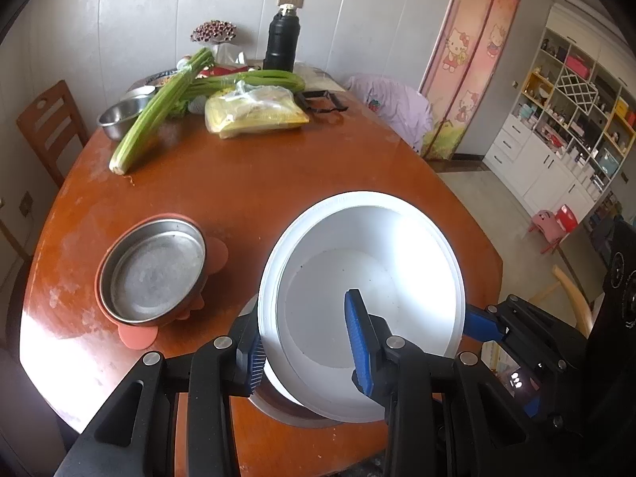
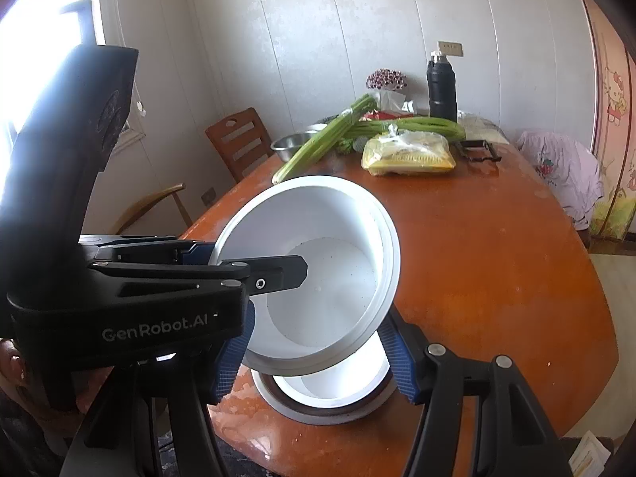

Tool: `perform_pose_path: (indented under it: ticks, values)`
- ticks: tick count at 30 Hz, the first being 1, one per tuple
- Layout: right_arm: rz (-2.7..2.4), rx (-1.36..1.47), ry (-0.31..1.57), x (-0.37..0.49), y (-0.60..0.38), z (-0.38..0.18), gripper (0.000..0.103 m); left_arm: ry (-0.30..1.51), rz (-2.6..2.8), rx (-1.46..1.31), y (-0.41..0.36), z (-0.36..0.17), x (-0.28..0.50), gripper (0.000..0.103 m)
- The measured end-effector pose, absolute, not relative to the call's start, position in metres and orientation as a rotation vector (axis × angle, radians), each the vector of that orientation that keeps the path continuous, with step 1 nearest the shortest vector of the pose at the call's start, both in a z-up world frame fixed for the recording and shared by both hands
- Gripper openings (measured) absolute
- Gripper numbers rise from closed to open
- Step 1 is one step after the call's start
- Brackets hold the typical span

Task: Organize plates and bowls
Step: 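Lower the white bowl into the white bowl inside the steel bowl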

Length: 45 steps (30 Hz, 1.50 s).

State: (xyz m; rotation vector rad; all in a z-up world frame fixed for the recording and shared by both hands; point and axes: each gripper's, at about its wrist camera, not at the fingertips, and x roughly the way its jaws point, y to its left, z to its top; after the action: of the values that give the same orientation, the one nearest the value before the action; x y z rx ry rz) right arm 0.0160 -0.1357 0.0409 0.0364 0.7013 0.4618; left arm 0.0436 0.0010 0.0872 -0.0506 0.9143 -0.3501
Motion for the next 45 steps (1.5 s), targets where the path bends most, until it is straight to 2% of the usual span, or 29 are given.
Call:
perform_pose_path:
  ticks: [45]
  values:
    - [0.478,-0.016,0.842,0.019,-0.127,-0.005,0.063,1.035,-0.287,-0.076,-0.003,0.028,0.043,0.036]
